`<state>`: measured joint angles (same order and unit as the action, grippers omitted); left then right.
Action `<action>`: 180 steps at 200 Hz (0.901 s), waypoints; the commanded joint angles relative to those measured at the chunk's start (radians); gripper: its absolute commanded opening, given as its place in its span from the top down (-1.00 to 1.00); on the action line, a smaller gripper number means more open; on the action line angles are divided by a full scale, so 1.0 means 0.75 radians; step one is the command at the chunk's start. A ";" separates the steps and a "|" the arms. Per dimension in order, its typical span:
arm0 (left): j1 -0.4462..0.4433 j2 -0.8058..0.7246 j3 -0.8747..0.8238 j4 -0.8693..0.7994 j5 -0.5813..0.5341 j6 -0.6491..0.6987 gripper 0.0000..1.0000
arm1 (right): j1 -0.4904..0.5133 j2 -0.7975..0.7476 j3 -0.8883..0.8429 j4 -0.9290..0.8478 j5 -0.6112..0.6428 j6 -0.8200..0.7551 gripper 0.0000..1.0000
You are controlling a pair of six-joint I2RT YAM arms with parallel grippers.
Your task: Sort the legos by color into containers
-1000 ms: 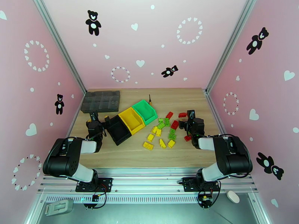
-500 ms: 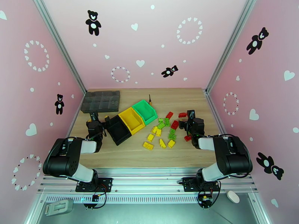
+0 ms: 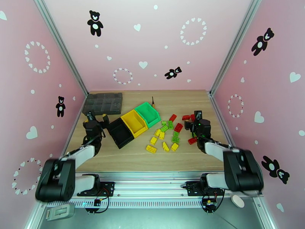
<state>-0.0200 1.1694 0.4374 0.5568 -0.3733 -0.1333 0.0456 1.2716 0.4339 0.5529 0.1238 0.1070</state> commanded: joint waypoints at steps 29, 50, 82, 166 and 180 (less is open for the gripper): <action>0.004 -0.455 0.129 -0.682 -0.246 -0.516 -0.97 | -0.004 -0.369 0.143 -0.746 0.332 0.506 -0.98; 0.006 -0.592 0.216 -1.004 -0.218 -0.647 -0.97 | -0.006 -0.399 0.277 -1.107 0.319 0.605 -0.98; 0.007 -0.873 0.208 -1.310 0.019 -0.743 -0.97 | -0.018 -0.448 0.364 -1.411 0.157 0.695 -0.98; -0.020 -1.137 0.091 -1.574 0.828 -0.887 -0.97 | 0.277 -0.441 0.398 -1.494 -0.313 0.565 -0.88; -0.064 -1.171 0.043 -1.529 0.872 -0.922 -0.97 | 0.382 -0.372 0.422 -1.500 -0.272 0.564 -0.84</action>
<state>-0.0311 0.3328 0.5156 -0.5877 0.1165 -0.7589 0.2394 0.9306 0.6945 -0.5148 -0.0784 0.5457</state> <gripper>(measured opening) 0.985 0.938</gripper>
